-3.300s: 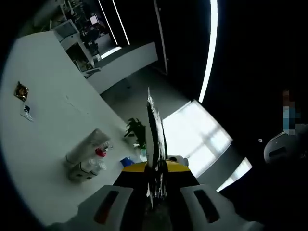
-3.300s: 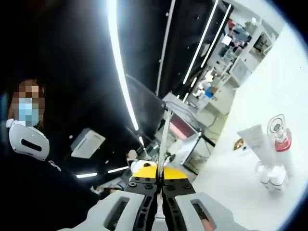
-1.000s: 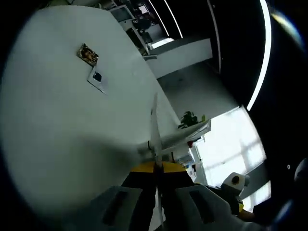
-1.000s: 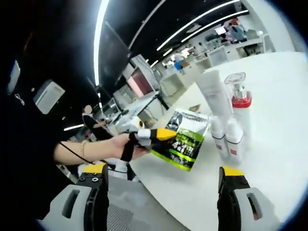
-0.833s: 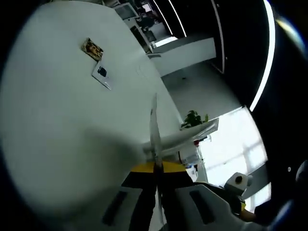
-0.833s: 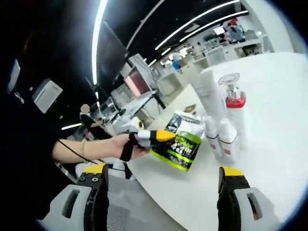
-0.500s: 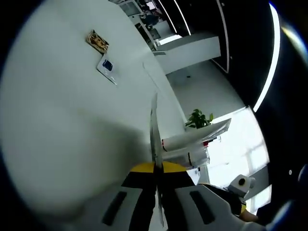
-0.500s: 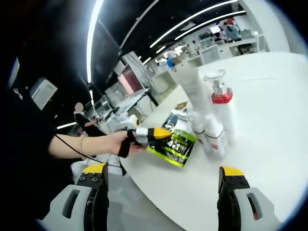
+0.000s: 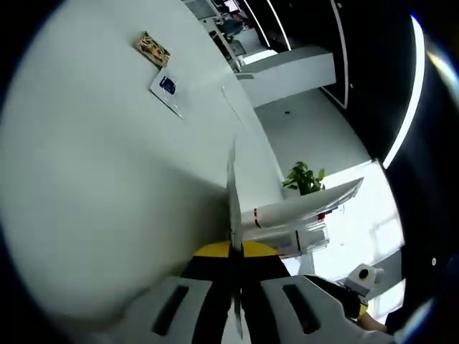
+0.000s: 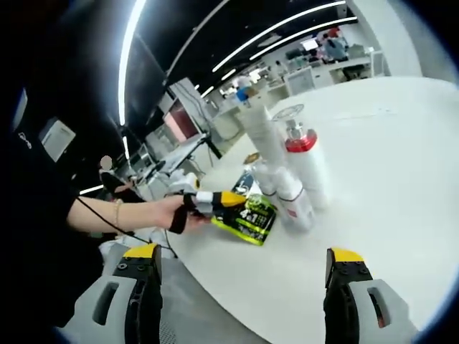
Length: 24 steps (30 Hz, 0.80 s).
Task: Arrange the skincare products in the storage area until every visible bottle or jar stands upright without overlapping.
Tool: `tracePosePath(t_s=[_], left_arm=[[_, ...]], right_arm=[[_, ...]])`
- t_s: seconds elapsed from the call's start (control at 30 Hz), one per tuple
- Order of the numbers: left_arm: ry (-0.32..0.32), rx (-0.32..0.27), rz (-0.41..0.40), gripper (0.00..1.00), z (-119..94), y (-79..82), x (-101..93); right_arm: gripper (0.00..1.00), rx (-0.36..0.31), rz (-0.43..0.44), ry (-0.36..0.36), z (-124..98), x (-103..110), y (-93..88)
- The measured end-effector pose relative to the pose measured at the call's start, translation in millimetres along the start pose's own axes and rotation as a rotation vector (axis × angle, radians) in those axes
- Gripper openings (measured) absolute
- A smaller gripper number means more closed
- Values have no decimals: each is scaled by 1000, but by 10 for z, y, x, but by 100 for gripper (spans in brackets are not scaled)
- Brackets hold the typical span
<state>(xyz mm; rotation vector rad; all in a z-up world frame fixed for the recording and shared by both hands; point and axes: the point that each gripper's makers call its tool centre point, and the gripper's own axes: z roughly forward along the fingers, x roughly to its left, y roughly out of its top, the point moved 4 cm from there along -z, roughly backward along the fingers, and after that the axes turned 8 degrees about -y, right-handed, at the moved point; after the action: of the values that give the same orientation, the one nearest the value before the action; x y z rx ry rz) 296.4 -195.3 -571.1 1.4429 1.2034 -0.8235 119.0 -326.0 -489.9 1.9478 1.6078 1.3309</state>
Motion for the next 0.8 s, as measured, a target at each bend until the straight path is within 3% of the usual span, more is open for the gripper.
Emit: tracePosePath(t_s=[0.63, 0.8], left_arm=[[17, 30, 43, 0, 31, 6, 42], [22, 48, 84, 14, 37, 15, 38]], right_arm=[[99, 8, 9, -6, 4, -27, -27], [99, 13, 6, -2, 12, -26, -34]])
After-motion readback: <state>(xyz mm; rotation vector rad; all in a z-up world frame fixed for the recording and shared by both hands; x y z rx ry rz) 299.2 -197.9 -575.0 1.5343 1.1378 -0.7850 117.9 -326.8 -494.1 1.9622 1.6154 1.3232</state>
